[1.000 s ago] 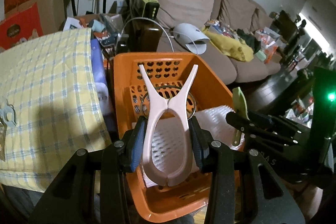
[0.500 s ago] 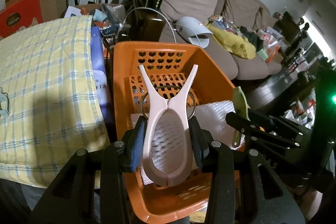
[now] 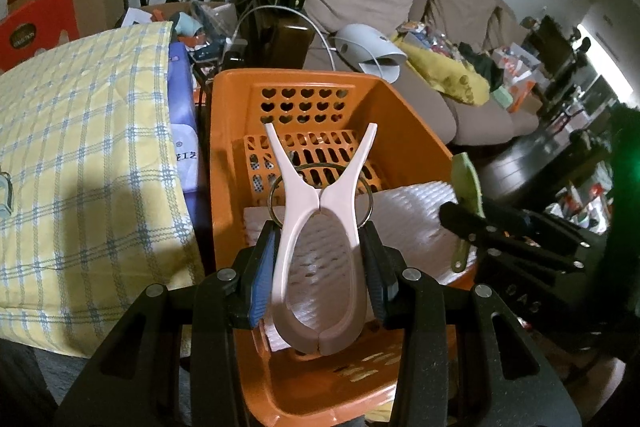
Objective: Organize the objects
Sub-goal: 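Lower both held items further into the basket onto the white foam sleeve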
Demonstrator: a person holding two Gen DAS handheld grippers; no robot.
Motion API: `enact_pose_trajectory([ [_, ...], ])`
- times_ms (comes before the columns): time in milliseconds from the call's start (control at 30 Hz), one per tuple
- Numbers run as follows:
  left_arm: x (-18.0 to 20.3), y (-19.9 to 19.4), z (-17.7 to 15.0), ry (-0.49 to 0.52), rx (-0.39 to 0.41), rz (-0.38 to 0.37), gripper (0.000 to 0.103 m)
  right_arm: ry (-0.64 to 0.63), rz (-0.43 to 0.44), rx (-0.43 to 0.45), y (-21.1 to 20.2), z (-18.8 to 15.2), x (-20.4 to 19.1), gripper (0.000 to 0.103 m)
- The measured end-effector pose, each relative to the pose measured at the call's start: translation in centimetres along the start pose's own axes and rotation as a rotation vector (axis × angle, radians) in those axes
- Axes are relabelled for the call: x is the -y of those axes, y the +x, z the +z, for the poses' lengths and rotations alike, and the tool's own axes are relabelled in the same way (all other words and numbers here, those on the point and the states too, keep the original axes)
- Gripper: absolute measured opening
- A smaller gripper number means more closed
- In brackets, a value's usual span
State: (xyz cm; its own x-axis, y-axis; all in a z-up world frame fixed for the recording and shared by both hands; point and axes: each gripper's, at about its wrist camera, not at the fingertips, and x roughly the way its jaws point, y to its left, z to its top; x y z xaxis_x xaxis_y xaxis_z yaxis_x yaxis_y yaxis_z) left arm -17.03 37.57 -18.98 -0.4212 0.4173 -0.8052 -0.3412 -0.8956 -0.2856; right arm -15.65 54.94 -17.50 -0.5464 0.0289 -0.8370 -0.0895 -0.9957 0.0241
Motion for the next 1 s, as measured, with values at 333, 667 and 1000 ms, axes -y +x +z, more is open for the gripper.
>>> enact_pose_trajectory([
  [333, 0.2, 0.6, 0.0, 0.005, -0.01, 0.014, 0.038, -0.006, -0.01, -0.003, 0.1, 0.1, 0.0, 0.043],
  [667, 0.4, 1.0, -0.2, 0.007, -0.022, 0.003, 0.038, -0.011, -0.018, -0.012, 0.2, 0.0, -0.2, 0.043],
  [1000, 0.4, 1.8, -0.7, 0.01, -0.052, -0.009, 0.038, -0.042, -0.014, -0.049, 1.0, -0.4, -0.4, 0.043],
])
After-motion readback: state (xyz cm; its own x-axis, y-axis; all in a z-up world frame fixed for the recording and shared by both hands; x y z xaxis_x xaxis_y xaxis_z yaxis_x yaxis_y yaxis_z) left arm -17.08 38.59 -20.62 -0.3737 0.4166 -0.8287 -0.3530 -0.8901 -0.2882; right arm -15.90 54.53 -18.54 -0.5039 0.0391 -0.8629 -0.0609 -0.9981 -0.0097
